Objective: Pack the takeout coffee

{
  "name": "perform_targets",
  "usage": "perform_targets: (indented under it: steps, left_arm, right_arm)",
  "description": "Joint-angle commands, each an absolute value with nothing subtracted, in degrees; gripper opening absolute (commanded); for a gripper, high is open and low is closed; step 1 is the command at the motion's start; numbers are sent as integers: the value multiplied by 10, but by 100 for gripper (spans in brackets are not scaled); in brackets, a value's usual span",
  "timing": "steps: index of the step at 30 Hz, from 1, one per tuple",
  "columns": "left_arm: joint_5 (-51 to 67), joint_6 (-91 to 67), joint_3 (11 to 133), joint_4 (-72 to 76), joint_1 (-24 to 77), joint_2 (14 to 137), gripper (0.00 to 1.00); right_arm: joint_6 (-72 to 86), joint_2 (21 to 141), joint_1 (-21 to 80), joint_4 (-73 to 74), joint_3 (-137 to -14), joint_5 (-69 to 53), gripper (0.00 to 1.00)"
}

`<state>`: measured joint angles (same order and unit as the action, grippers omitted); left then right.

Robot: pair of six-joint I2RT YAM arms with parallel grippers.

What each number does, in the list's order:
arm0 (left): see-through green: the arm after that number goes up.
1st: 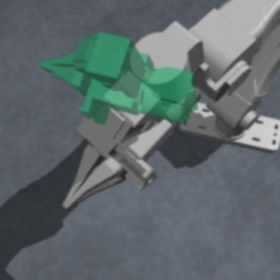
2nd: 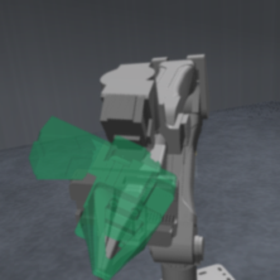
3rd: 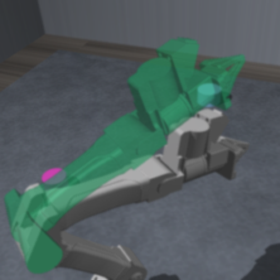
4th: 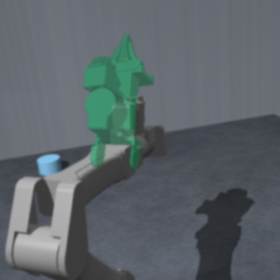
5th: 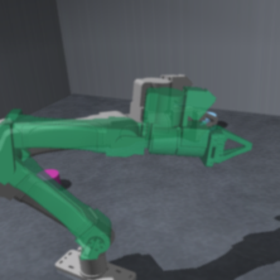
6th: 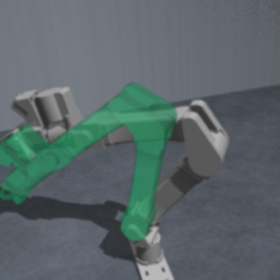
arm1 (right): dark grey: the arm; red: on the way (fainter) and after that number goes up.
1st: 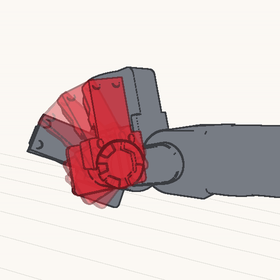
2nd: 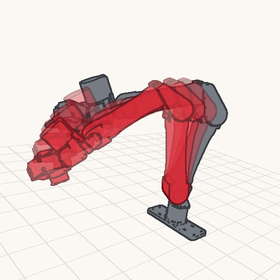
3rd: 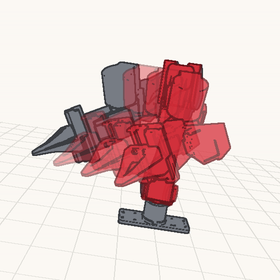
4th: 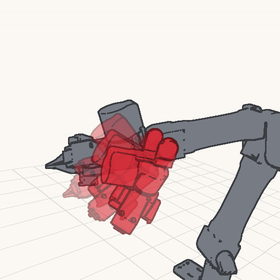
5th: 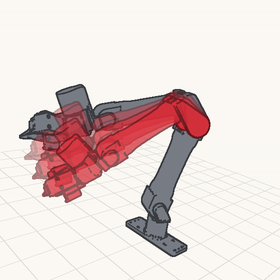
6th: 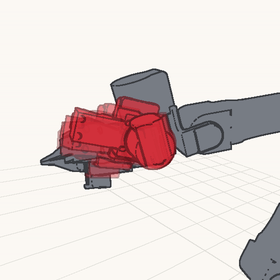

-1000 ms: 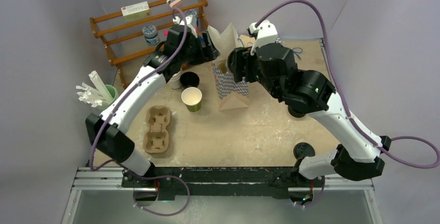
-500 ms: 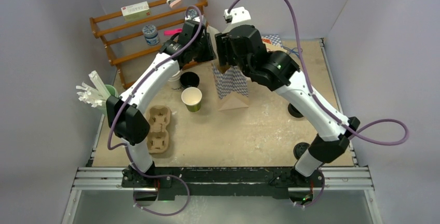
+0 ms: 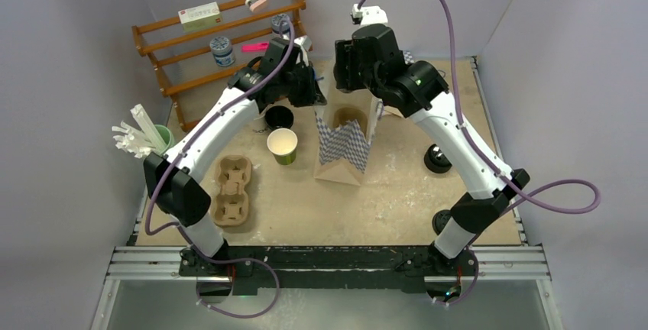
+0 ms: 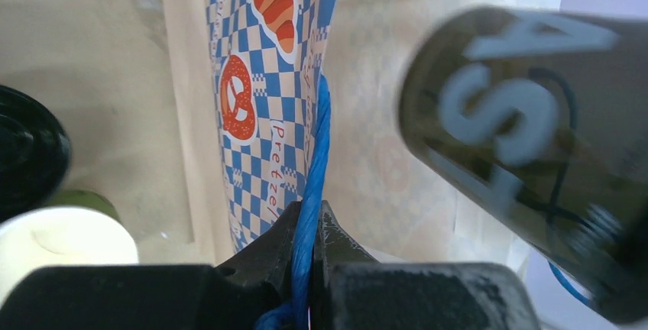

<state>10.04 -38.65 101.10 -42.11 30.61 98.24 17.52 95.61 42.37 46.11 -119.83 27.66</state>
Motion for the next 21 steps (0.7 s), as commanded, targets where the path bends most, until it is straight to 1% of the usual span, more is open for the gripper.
perform_targets:
  steps: [1, 5, 9, 14, 17, 21]
  left_arm:
    - [154, -424, 989, -399, 334, 933, 0]
    - [187, -423, 960, -365, 360, 911, 0]
    - [192, -401, 941, -367, 375, 889, 0]
    - [202, -360, 911, -364, 379, 856, 0]
    - [216, -334, 906, -359, 380, 841, 0]
    - [215, -279, 905, -345, 381, 815, 0]
  right_arm:
    - [207, 940, 418, 511, -1196, 229, 28]
    - [222, 930, 418, 576, -1190, 210, 27]
    - [234, 865, 417, 595, -1102, 187, 27]
    - [226, 755, 417, 548, -952, 125, 25]
    - [219, 715, 418, 511, -874, 87, 24]
    - [187, 678, 418, 482, -805, 74, 24]
